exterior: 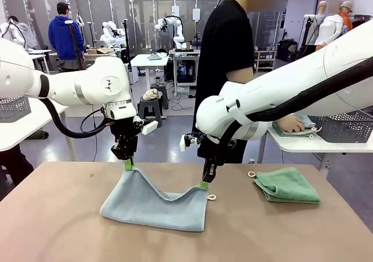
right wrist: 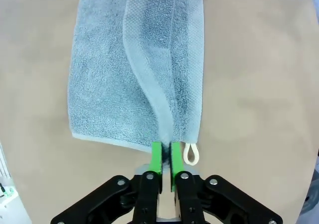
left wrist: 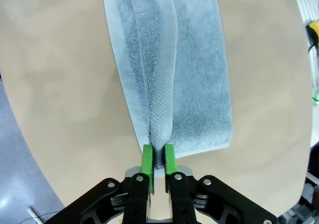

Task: Fold the towels and place them in the basket.
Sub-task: When a person lays out a Towel with hook on the table, fold it in half twice.

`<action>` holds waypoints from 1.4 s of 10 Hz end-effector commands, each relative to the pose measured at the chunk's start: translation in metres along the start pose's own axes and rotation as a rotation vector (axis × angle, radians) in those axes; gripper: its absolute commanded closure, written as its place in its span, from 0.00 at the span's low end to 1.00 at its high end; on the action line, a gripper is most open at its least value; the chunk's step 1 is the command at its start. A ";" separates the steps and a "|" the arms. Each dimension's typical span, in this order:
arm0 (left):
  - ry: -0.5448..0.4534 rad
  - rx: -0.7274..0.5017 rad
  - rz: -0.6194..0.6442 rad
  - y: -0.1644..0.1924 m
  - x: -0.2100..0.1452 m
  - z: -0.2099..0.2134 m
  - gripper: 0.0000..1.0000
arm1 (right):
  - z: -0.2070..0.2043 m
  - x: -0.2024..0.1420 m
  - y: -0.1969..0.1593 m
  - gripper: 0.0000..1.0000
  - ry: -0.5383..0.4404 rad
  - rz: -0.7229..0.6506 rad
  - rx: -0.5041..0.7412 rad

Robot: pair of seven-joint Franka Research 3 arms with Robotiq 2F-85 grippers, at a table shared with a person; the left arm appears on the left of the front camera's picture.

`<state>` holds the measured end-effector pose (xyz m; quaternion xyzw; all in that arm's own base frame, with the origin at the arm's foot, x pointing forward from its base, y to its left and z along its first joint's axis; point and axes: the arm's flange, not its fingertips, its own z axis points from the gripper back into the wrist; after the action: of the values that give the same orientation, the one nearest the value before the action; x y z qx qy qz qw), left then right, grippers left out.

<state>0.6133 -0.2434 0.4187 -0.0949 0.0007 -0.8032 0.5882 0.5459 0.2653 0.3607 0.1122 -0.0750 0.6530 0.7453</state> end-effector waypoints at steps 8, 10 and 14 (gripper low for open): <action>-0.158 0.098 -0.114 -0.108 -0.038 0.038 0.33 | 0.048 0.005 0.098 0.29 -0.041 -0.067 -0.155; -0.260 0.130 -0.181 -0.166 -0.065 0.040 0.33 | 0.055 -0.002 0.159 0.29 -0.081 -0.143 -0.163; -0.615 0.252 -0.220 -0.226 -0.102 0.011 0.33 | 0.058 0.003 0.156 0.29 -0.058 -0.105 -0.138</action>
<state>0.4368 -0.0766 0.4489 -0.2292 -0.2525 -0.7958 0.5004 0.3719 0.2695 0.4321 0.0856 -0.1390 0.6089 0.7763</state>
